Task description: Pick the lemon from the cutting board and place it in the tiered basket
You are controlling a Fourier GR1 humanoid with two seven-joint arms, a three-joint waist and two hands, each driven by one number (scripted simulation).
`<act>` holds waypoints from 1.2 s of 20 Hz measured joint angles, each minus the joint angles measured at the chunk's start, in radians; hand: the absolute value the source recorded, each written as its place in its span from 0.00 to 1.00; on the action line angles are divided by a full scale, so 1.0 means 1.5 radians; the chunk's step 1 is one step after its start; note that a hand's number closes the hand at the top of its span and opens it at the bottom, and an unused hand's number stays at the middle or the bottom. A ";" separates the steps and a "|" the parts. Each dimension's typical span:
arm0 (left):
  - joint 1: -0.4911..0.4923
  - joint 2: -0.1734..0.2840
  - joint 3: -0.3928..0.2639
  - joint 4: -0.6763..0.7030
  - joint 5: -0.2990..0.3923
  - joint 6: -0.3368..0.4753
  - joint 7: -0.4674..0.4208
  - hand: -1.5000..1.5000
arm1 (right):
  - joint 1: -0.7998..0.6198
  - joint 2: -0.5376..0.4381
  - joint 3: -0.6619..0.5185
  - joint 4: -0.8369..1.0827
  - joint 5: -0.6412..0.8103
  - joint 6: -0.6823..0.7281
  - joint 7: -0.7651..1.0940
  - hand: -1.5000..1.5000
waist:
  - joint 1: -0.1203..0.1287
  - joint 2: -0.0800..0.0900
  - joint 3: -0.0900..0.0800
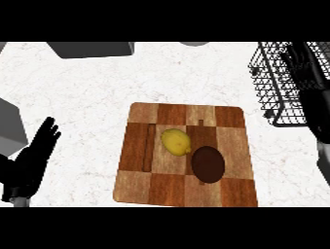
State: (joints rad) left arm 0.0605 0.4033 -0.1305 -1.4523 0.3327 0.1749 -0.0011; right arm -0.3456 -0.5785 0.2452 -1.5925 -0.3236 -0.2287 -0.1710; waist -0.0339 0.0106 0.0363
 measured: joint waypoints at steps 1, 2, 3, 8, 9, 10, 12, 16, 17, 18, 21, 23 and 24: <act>-0.013 0.004 -0.003 -0.005 -0.010 0.006 0.010 0.50 | -0.002 0.011 -0.005 -0.038 -0.002 -0.009 -0.019 1.00 | 0.001 -0.019 -0.015; -0.019 0.009 -0.005 -0.007 -0.025 0.013 0.008 0.50 | 0.000 0.022 0.002 -0.028 -0.011 -0.003 -0.008 1.00 | 0.007 -0.016 -0.017; -0.031 0.020 -0.002 -0.006 -0.037 0.016 0.006 0.50 | 0.001 0.037 0.013 -0.021 -0.022 0.002 0.005 1.00 | 0.012 -0.013 -0.018; -0.075 0.061 0.006 -0.009 -0.093 0.039 -0.002 0.50 | 0.006 0.089 0.018 0.028 -0.067 -0.019 0.062 0.00 | 0.009 -0.007 -0.019; -0.080 0.066 0.005 -0.011 -0.100 0.041 -0.001 0.50 | 0.018 0.079 0.028 0.053 -0.043 -0.045 0.087 0.00 | 0.009 -0.005 -0.021; -0.086 0.068 0.003 -0.011 -0.109 0.046 0.002 0.50 | 0.026 0.084 0.040 0.066 -0.023 -0.072 0.105 0.00 | 0.011 -0.007 -0.025; -0.102 0.065 -0.005 -0.008 -0.128 0.058 0.011 0.50 | 0.037 0.100 0.060 0.079 0.012 -0.136 0.152 0.00 | 0.011 -0.007 -0.025; -0.117 0.048 -0.017 -0.006 -0.163 0.070 0.025 0.50 | 0.065 0.080 0.085 0.019 0.068 -0.184 0.248 0.00 | 0.014 -0.008 -0.025; -0.117 0.045 -0.018 -0.005 -0.169 0.072 0.025 0.50 | 0.062 0.063 0.087 -0.005 0.078 -0.183 0.282 0.00 | 0.015 -0.008 -0.025; -0.127 0.043 -0.015 0.014 -0.171 0.070 0.017 0.50 | 0.048 0.048 0.094 -0.017 0.087 -0.175 0.315 0.00 | 0.015 -0.008 -0.025; -0.139 0.043 -0.016 0.012 -0.175 0.066 0.029 0.50 | 0.022 -0.014 0.127 -0.049 0.096 -0.105 0.392 0.00 | 0.019 -0.009 -0.026; -0.146 0.040 -0.017 0.018 -0.178 0.065 0.030 0.50 | -0.009 -0.053 0.149 -0.060 0.101 -0.049 0.443 0.00 | 0.022 -0.009 -0.026; -0.147 0.038 -0.019 0.018 -0.181 0.067 0.030 0.50 | -0.027 -0.069 0.159 -0.071 0.099 -0.021 0.473 0.00 | 0.024 -0.009 -0.026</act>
State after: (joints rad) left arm -0.1605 0.4603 -0.1592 -1.4246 0.0616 0.2750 0.0444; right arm -0.3858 -0.6824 0.4839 -1.6984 -0.1744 -0.2600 0.5387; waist 0.0025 -0.0025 -0.0032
